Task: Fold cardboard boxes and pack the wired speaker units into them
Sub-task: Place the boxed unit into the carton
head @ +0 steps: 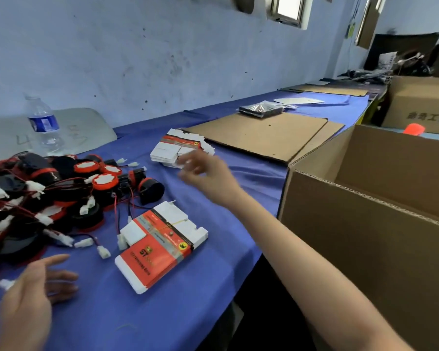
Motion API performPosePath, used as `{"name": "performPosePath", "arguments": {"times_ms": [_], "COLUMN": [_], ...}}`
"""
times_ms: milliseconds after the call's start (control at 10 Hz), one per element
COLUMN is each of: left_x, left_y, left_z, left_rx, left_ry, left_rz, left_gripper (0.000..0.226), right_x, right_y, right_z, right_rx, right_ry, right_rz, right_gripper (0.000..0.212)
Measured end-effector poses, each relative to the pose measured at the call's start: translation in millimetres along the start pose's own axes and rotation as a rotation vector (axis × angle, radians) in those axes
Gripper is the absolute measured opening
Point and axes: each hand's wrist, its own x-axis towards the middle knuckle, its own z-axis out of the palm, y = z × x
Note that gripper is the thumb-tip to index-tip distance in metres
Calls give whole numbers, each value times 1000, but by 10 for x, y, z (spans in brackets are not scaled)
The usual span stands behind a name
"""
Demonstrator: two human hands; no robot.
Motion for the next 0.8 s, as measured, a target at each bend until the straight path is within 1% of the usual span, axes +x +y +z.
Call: {"name": "performPosePath", "arguments": {"times_ms": [100, 200, 300, 400, 500, 600, 700, 800], "left_x": [-102, -355, -541, -626, -683, -697, -734, -803], "left_y": [175, 354, 476, 519, 486, 445, 485, 545], "left_z": [27, 176, 283, 362, 408, 409, 451, 633], "left_rx": [7, 201, 486, 573, 614, 642, 669, 822], "left_ry": [11, -2, -68, -201, -403, -429, -235, -144], "left_rz": [-3, 230, 407, 467, 460, 429, 597, 1015], "left_gripper": [30, 19, 20, 38, 68, 86, 74, 39], "right_x": [-148, -178, -136, -88, 0, 74, 56, 64], "right_y": [154, 184, 171, 137, 79, 39, 0, -7], "right_z": [416, 457, 443, 469, 487, 482, 531, 541], "right_rx": [-531, -592, -652, -707, -721, -670, -663, -637], "right_ry": [-701, -886, -978, -974, -1029, -1005, -915, -827], "right_rz": [-120, -147, -161, -218, -202, -182, -213, -209], "right_gripper": [32, 50, 67, 61, 55, 28, 21, 32]}}
